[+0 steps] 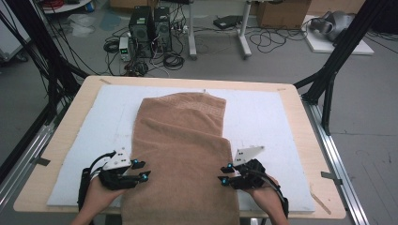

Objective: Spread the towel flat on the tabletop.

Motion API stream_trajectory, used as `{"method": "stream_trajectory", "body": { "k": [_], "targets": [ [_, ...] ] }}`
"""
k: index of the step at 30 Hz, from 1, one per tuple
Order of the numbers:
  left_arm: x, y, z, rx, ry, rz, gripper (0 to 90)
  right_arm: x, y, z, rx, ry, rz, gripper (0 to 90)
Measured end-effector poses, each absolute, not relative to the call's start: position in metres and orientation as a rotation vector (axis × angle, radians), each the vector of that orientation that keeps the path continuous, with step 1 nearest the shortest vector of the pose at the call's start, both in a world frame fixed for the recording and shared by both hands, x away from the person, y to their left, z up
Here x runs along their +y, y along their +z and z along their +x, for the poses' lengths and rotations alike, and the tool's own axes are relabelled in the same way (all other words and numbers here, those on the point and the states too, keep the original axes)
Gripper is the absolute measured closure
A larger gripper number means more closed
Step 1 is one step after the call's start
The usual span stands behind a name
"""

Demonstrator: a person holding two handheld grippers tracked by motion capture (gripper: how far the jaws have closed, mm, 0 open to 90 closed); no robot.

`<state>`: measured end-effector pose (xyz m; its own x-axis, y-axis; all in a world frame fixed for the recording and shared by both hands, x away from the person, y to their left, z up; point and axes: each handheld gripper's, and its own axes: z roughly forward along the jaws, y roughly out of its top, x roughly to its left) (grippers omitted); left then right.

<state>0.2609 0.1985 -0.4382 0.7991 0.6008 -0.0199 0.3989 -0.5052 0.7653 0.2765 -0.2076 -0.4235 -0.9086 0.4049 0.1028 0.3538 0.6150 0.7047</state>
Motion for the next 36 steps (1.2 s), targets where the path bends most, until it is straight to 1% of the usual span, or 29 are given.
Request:
{"method": "stream_trajectory", "body": {
  "k": [1,2,3,4,5,9,13,14,17,18,21,22,23,24,25,26,27,28,29,30,32,36],
  "targets": [
    [0.197,-0.443,0.262,0.724,0.299,2.200,61.9,-0.206,-0.428,0.280,2.763,1.160,0.653,69.0],
    [0.196,-0.445,0.260,0.706,0.323,2.177,67.0,-0.203,-0.433,0.282,2.779,1.128,0.659,73.7],
    [0.197,-0.446,0.259,0.698,0.303,2.170,76.6,-0.201,-0.438,0.283,2.792,1.100,0.658,77.4],
    [0.198,-0.446,0.257,0.695,0.304,2.172,81.9,-0.201,-0.439,0.282,2.774,1.138,0.644,85.1],
    [0.198,-0.445,0.255,0.692,0.306,2.171,84.8,-0.202,-0.440,0.282,2.780,1.151,0.652,86.5],
    [0.206,-0.440,0.244,0.680,0.281,2.147,86.0,-0.202,-0.436,0.273,2.833,1.162,0.598,87.3],
    [0.215,-0.431,0.219,0.632,0.247,2.111,85.6,-0.204,-0.426,0.246,2.856,1.204,0.525,87.1],
    [0.217,-0.430,0.214,0.625,0.234,2.100,83.9,-0.205,-0.424,0.239,2.872,1.224,0.498,86.4],
    [0.222,-0.425,0.210,0.643,0.251,2.087,63.7,-0.208,-0.415,0.226,2.852,1.342,0.442,77.7],
    [0.223,-0.425,0.213,0.654,0.253,2.084,62.0,-0.210,-0.411,0.225,2.812,1.363,0.450,73.5],
    [0.222,-0.428,0.229,0.685,0.261,2.092,58.6,-0.213,-0.405,0.237,2.742,1.275,0.520,67.4],
    [0.220,-0.432,0.235,0.696,0.251,2.109,56.4,-0.212,-0.407,0.244,2.737,1.252,0.544,67.2],
    [0.218,-0.435,0.238,0.701,0.258,2.120,55.9,-0.212,-0.411,0.252,2.748,1.234,0.562,66.6],
    [0.215,-0.440,0.242,0.707,0.263,2.147,56.0,-0.211,-0.415,0.257,2.755,1.212,0.580,66.5],
    [0.212,-0.445,0.244,0.700,0.244,2.168,59.1,-0.208,-0.422,0.262,2.780,1.191,0.597,67.4],
    [0.211,-0.447,0.242,0.688,0.272,2.165,65.2,-0.207,-0.427,0.265,2.801,1.161,0.600,69.6],
    [0.210,-0.448,0.241,0.678,0.288,2.155,69.1,-0.205,-0.431,0.267,2.817,1.145,0.610,72.9],
    [0.210,-0.447,0.241,0.683,0.283,2.155,76.1,-0.203,-0.437,0.268,2.839,1.120,0.606,76.8],
    [0.210,-0.446,0.240,0.675,0.282,2.157,82.1,-0.205,-0.440,0.268,2.824,1.170,0.602,86.1],
    [0.211,-0.446,0.239,0.674,0.285,2.158,84.2,-0.205,-0.440,0.268,2.834,1.183,0.609,86.8],
    [0.214,-0.442,0.233,0.665,0.274,2.145,85.6,-0.205,-0.439,0.265,2.855,1.170,0.583,87.4],
    [0.225,-0.435,0.213,0.635,0.226,2.100,84.6,-0.204,-0.428,0.242,2.914,1.208,0.457,86.8]
  ]
}}
